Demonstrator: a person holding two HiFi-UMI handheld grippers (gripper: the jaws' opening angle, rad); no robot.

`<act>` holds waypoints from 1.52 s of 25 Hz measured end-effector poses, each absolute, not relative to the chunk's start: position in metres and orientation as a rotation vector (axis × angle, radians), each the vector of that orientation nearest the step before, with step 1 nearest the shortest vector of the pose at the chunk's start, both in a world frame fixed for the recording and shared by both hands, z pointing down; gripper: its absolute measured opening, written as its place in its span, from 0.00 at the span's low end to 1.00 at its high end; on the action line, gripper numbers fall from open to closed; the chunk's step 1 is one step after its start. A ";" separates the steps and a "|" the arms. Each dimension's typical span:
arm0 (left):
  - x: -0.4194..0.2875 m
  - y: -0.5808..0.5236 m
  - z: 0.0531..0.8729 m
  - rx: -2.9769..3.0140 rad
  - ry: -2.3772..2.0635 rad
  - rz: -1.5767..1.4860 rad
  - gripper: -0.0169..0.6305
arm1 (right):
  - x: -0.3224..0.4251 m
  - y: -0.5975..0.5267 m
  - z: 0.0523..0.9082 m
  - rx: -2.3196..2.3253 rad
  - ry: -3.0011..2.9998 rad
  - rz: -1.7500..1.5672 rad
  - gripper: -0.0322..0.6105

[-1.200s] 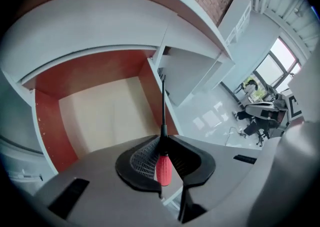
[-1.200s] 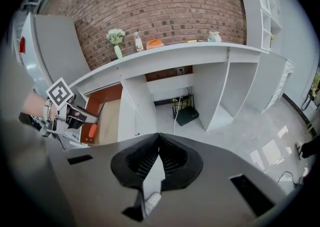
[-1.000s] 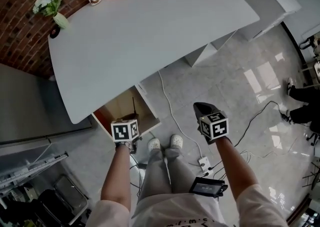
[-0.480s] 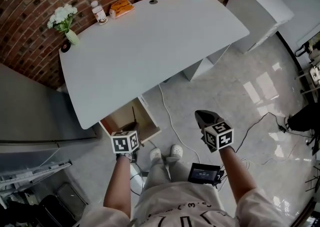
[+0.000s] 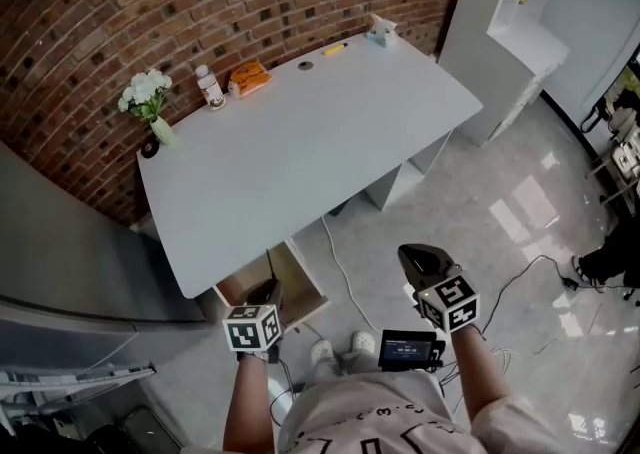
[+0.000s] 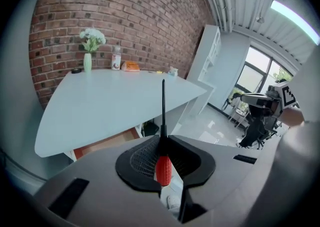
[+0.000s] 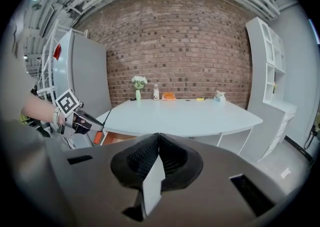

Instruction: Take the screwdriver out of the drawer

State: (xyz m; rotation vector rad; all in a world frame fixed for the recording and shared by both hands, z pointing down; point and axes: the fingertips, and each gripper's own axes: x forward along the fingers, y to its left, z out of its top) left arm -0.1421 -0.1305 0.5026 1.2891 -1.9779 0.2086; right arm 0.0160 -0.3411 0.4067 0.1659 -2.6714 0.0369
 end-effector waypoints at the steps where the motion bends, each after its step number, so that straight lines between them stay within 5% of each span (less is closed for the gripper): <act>1: -0.142 -0.130 0.493 1.302 -1.992 0.201 0.12 | 0.017 -0.342 0.395 0.179 -2.694 0.035 0.08; 21: -0.117 -0.147 0.352 1.665 -2.288 0.231 0.12 | 0.035 -0.307 0.277 0.254 -2.950 -0.141 0.08; 38: -0.110 -0.136 0.282 1.736 -2.514 0.147 0.12 | 0.043 -0.291 0.262 0.298 -2.946 -0.239 0.08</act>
